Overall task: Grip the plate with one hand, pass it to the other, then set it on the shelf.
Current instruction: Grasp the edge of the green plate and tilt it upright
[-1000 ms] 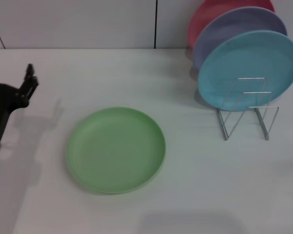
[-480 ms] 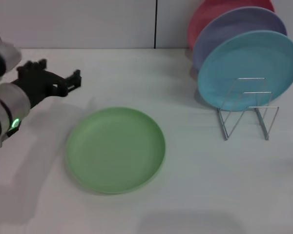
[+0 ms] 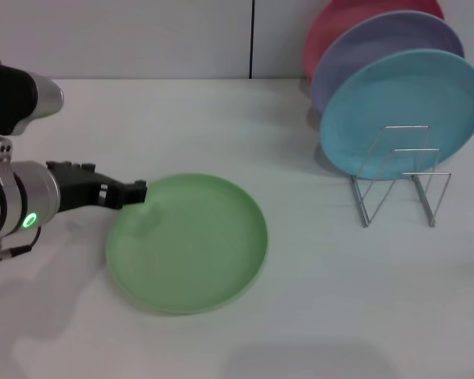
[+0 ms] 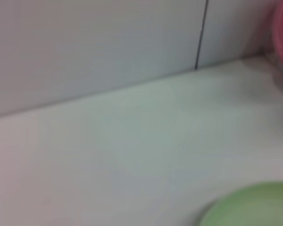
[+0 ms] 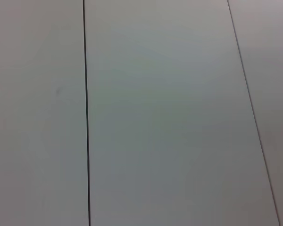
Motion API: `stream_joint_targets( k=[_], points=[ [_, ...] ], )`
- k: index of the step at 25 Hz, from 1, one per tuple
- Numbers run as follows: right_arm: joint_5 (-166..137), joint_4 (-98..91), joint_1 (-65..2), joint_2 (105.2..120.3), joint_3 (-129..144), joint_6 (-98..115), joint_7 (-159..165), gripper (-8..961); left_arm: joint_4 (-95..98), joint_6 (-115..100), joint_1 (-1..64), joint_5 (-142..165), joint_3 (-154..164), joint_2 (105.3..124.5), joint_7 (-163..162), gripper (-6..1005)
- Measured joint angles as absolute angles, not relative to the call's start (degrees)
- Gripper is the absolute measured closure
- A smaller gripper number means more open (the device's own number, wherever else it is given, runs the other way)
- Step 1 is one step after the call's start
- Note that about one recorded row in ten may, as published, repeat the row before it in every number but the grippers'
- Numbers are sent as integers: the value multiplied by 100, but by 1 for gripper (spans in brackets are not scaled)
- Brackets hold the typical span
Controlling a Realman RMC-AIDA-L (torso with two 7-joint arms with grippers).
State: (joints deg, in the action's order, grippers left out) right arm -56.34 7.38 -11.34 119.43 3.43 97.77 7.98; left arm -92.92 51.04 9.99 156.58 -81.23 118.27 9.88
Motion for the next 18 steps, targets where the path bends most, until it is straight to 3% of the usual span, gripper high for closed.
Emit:
stream_joint_targets(
  k=[18],
  points=[
    [-5653, 739, -1128, 11944, 361, 9755, 784, 123, -8657, 5558, 1225, 15638, -8142, 11839, 913, 155]
  ],
)
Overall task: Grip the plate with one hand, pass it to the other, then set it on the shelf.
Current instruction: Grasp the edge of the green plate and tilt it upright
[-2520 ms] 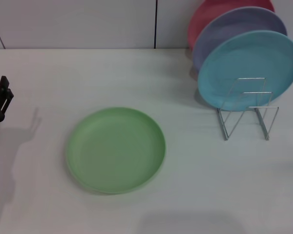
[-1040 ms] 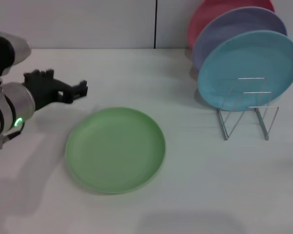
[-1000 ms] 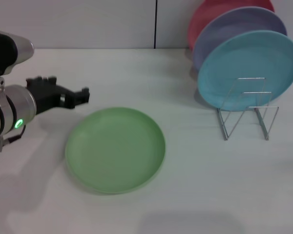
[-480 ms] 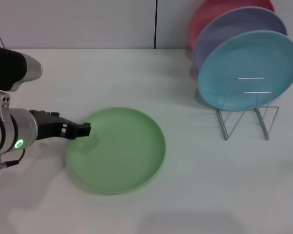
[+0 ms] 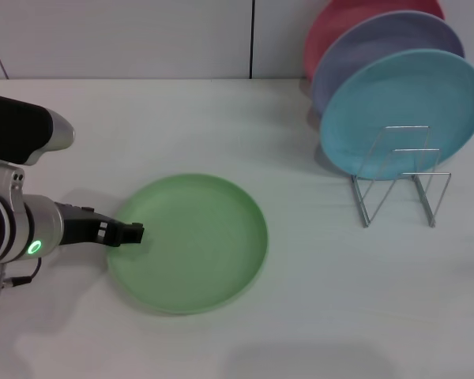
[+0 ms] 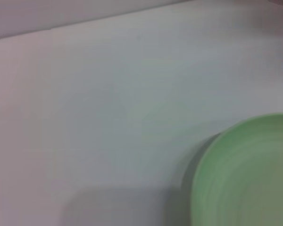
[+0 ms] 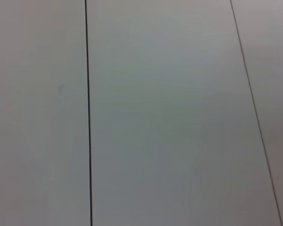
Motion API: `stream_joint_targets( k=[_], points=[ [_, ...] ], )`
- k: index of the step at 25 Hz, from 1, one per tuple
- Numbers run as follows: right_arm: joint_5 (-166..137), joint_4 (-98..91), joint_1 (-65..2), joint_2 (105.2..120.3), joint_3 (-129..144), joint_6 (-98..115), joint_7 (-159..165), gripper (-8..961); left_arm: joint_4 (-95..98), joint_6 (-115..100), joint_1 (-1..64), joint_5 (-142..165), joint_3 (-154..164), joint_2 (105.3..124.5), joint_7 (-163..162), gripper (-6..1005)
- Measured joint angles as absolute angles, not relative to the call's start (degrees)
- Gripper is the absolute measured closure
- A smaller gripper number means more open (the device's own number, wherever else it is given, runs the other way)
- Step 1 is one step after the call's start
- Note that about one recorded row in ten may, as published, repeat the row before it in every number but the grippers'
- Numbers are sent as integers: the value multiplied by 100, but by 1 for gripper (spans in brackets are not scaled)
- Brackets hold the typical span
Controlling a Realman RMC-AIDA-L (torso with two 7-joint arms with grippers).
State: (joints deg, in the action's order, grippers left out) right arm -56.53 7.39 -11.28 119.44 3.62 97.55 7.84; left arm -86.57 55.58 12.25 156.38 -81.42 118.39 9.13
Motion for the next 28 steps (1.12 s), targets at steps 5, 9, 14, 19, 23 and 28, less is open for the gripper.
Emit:
stream_joint_targets(
  k=[5, 9, 14, 19, 23, 28],
  points=[
    [-5654, 738, -1125, 11944, 361, 9755, 769, 123, -8529, 5582, 1287, 15629, -8144, 11839, 913, 154],
    [-5653, 738, -1125, 11944, 360, 9751, 757, 123, -8465, 5569, 1314, 15627, -8159, 11839, 913, 155],
    [-5653, 738, -1125, 11944, 360, 9743, 757, 123, -8402, 5573, 1362, 15634, -8172, 11839, 914, 163],
    [-5653, 736, -1125, 11935, 360, 9758, 756, 123, -8386, 5590, 1371, 15629, -8173, 11846, 914, 171],
    [-5656, 728, -1125, 11935, 360, 9782, 754, 123, -8375, 5604, 1412, 15626, -8173, 11848, 914, 178],
    [-5660, 715, -1125, 11935, 360, 9779, 747, 124, -8343, 5651, 1459, 15626, -8159, 11848, 914, 186]
  ],
)
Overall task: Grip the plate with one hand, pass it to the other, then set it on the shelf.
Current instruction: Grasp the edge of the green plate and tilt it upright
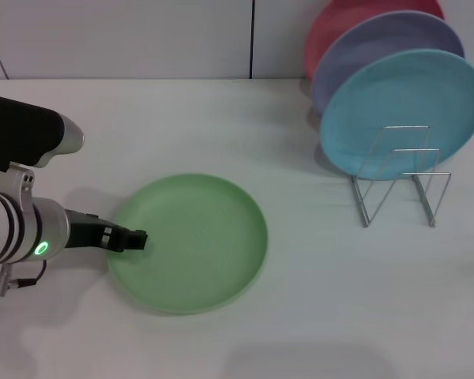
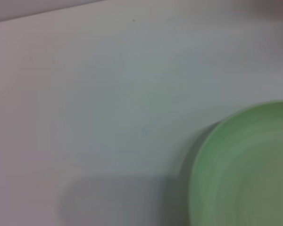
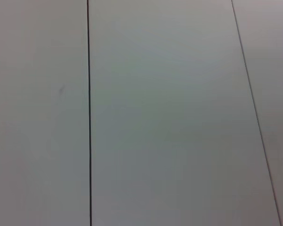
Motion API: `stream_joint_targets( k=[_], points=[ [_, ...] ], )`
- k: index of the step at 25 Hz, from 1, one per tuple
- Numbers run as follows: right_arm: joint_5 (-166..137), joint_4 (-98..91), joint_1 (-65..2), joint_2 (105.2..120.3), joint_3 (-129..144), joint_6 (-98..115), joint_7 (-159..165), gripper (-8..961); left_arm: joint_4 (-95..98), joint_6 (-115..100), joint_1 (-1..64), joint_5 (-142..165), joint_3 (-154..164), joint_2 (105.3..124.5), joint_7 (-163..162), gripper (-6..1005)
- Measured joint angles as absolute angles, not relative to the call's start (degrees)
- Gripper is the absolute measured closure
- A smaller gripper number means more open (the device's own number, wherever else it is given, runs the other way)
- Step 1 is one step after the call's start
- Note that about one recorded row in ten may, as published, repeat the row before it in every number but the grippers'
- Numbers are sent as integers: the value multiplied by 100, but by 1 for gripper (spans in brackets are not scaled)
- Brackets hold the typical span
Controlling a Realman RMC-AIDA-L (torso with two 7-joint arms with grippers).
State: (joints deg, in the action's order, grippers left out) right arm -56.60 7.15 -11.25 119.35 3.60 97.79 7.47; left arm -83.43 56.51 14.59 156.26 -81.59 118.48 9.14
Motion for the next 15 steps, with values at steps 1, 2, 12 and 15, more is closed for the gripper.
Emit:
stream_joint_targets(
  k=[1, 2, 12, 15],
  points=[
    [-5660, 714, -1125, 11935, 360, 9769, 744, 124, -8342, 5651, 1461, 15626, -8151, 11848, 914, 188],
    [-5660, 714, -1125, 11935, 360, 9758, 742, 124, -8339, 5654, 1461, 15627, -8145, 11848, 913, 190],
    [-5660, 718, -1125, 11935, 360, 9754, 738, 124, -8264, 5655, 1488, 15671, -8143, 11847, 840, 207],
    [-5660, 720, -1123, 11935, 360, 9753, 738, 123, -8241, 5662, 1512, 15671, -8142, 11847, 833, 212]
  ],
)
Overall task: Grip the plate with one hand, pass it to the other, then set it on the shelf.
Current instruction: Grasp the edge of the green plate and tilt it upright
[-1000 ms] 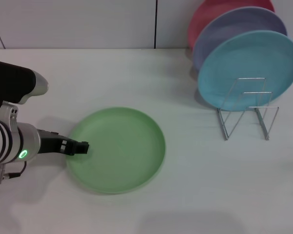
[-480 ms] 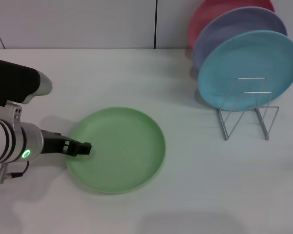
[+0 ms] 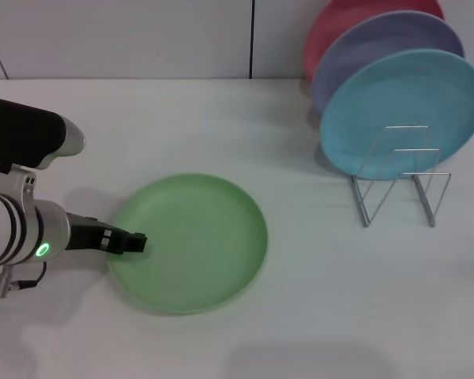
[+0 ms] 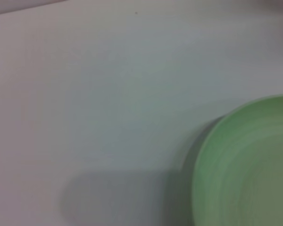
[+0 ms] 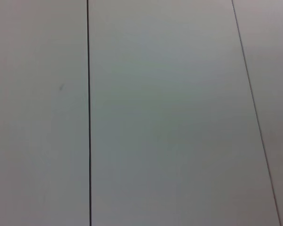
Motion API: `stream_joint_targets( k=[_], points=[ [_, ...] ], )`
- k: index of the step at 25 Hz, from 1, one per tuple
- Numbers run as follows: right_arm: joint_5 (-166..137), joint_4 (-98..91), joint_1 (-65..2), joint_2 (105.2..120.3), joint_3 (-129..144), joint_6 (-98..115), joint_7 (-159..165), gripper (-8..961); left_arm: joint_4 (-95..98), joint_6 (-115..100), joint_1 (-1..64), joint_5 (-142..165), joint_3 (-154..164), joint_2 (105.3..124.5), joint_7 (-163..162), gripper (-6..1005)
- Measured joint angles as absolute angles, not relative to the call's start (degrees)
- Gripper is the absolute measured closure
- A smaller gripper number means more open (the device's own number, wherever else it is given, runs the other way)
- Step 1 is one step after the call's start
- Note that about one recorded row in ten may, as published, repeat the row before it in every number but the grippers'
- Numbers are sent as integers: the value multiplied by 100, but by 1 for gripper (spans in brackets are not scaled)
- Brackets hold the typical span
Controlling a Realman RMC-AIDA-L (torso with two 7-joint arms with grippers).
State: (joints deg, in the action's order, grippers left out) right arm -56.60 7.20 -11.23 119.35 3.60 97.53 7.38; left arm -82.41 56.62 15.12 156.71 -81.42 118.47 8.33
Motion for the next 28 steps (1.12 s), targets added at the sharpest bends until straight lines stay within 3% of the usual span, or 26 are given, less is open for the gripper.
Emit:
stream_joint_targets(
  k=[8, 14, 28],
  points=[
    [-5660, 719, -1116, 11936, 360, 9748, 730, 124, -8231, 5662, 1557, 15671, -8136, 11844, 778, 225],
    [-5660, 712, -1116, 11935, 360, 9750, 729, 123, -8229, 5688, 1565, 15671, -8133, 11839, 773, 434],
    [-5660, 712, -1107, 11936, 360, 9740, 729, 124, -8217, 5738, 1589, 15678, -8129, 11843, 773, 535]
  ],
)
